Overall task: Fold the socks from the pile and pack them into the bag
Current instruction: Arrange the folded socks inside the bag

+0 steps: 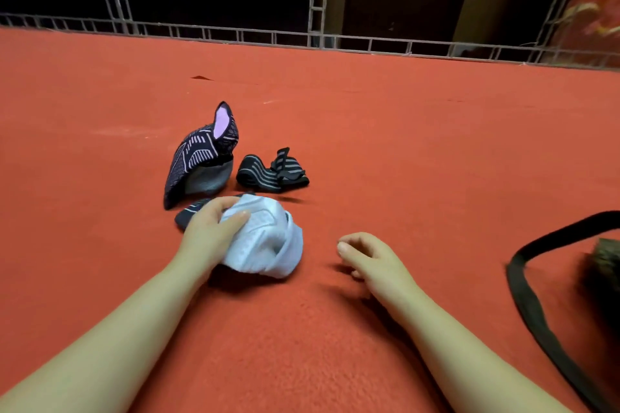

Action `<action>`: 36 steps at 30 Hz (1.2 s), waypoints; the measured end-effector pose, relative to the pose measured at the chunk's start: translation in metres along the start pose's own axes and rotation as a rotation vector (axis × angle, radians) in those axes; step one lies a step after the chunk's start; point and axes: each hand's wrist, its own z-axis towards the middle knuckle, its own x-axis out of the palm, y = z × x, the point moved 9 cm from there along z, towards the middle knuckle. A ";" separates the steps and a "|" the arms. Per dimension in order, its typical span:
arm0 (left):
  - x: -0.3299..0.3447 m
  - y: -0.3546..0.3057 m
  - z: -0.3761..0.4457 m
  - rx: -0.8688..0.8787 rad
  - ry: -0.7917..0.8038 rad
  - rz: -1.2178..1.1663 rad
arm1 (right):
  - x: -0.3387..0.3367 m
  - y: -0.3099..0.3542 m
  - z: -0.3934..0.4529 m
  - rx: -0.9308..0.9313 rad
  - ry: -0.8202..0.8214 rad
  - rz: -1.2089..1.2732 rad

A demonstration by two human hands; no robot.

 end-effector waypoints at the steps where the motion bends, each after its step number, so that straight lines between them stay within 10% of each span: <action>1: 0.019 -0.015 -0.006 0.032 0.088 -0.058 | -0.009 0.004 -0.003 -0.047 -0.043 0.012; 7: 0.115 -0.091 -0.032 0.188 0.450 -0.186 | -0.041 0.002 -0.021 -0.134 0.011 0.201; 16: 0.152 -0.090 -0.033 0.111 0.369 -0.239 | -0.045 -0.013 -0.040 0.060 0.247 0.345; 20: 0.120 -0.101 -0.049 0.355 -0.005 -0.119 | -0.058 -0.020 -0.033 0.078 -0.014 0.390; 27: 0.188 -0.077 -0.089 0.441 0.460 0.208 | -0.068 -0.033 -0.035 0.140 -0.282 0.673; 36: 0.174 -0.069 -0.078 0.301 0.394 -0.114 | -0.086 -0.051 -0.028 0.212 -0.418 0.548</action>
